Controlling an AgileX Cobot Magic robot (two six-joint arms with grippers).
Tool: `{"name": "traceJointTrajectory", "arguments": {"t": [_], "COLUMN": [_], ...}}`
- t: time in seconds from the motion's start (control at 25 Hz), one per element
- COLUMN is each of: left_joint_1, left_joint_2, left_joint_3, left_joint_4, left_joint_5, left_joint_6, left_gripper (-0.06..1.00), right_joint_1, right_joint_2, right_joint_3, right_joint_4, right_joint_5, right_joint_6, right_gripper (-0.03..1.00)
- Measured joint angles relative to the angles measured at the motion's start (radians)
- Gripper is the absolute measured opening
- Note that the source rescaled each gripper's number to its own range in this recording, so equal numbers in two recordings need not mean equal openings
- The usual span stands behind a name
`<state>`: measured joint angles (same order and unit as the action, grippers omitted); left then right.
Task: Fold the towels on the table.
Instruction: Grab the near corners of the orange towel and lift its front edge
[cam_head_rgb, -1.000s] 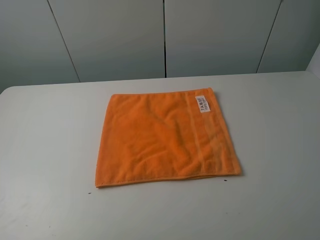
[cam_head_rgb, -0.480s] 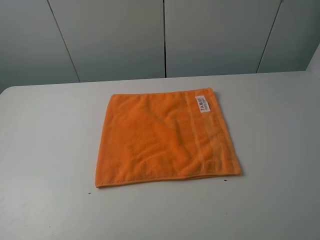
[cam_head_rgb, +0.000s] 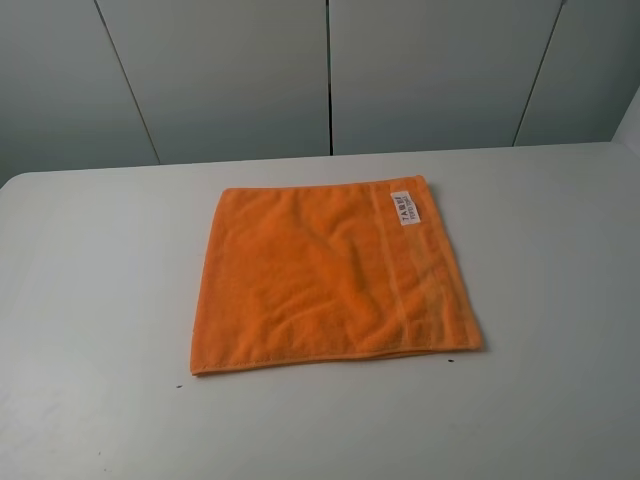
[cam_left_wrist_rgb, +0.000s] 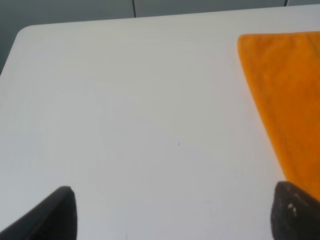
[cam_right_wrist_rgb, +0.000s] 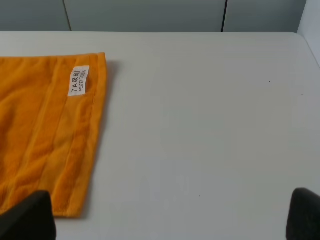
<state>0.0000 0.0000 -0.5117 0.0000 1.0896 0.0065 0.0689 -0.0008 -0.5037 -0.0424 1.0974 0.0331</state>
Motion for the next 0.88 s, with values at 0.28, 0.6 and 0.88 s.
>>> {"name": "traceJointTrajectory", "arguments": {"t": [0.28,0.6,0.88], "left_joint_1": [0.000,0.000,0.000], "left_joint_2": [0.000,0.012,0.244], "left_joint_3": [0.000,0.000,-0.022], "left_joint_4": [0.000,0.000,-0.063], "left_joint_5": [0.000,-0.002,-0.175], "left_joint_6": [0.000,0.000,0.237], "left_gripper": [0.99,0.99,0.99], "right_joint_1": [0.000,0.000,0.000], "right_joint_2": [0.000,0.000,0.011], "right_joint_3": [0.000,0.000,-0.063], "right_joint_4": [0.009,0.086,0.210], "right_joint_5": [0.000,-0.008,-0.178], "right_joint_6": [0.012,0.044,-0.057], "right_gripper": [1.00,1.00,1.00]}}
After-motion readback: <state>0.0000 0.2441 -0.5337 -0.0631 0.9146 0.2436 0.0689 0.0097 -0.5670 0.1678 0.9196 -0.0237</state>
